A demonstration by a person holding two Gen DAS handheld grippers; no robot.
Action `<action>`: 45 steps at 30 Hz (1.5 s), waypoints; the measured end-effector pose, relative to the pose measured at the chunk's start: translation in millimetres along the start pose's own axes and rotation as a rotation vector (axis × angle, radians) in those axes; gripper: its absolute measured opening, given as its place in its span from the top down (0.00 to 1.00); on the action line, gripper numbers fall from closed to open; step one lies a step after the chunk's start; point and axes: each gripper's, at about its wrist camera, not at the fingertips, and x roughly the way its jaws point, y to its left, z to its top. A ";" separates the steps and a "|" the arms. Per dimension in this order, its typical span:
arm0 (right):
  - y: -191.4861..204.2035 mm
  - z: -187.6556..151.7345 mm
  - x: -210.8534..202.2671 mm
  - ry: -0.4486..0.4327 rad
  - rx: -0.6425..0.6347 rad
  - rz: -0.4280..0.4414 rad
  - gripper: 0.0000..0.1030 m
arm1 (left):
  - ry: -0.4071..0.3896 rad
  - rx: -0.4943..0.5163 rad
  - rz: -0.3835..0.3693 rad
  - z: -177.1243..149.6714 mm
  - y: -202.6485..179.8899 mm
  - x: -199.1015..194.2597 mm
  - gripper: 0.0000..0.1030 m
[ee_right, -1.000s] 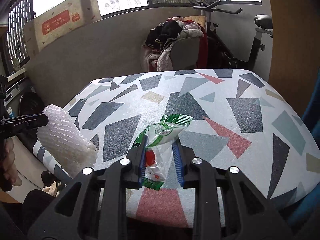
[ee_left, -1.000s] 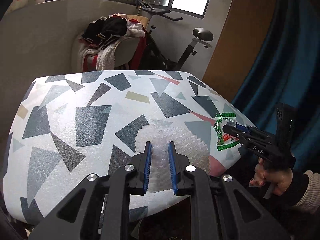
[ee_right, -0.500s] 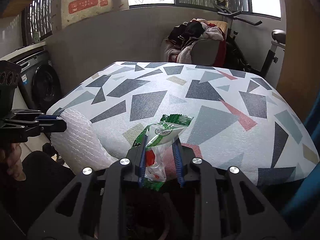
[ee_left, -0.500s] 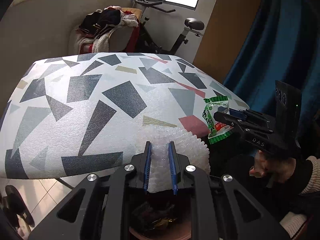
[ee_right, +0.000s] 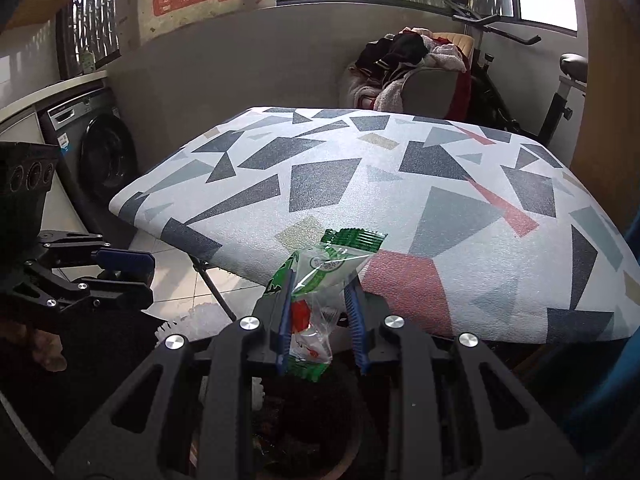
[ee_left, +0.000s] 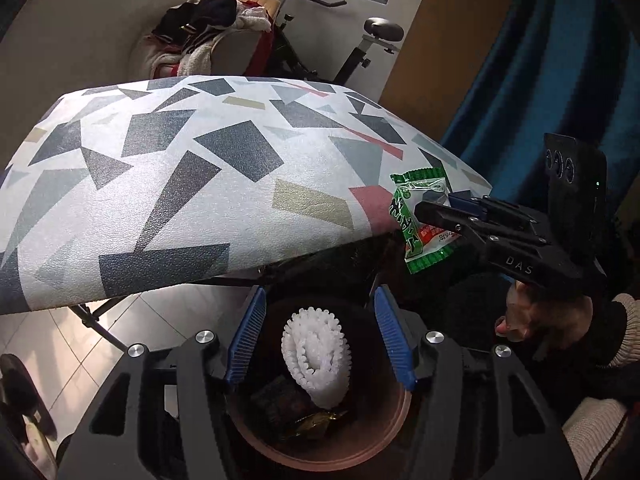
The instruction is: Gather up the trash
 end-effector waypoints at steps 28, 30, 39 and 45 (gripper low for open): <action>21.6 -34.8 53.6 0.344 -0.130 0.054 0.73 | -0.139 0.012 0.246 13.8 9.6 -36.2 0.07; 22.7 -36.3 55.7 0.359 -0.134 0.055 0.72 | -0.135 0.015 0.249 13.1 8.9 -35.3 0.06; 25.7 -37.9 61.8 0.386 -0.148 0.034 0.56 | -0.124 0.021 0.258 10.4 9.6 -31.0 0.06; 21.4 -34.3 58.7 0.359 -0.130 -0.012 0.21 | -0.123 0.005 0.253 9.9 12.5 -30.3 0.06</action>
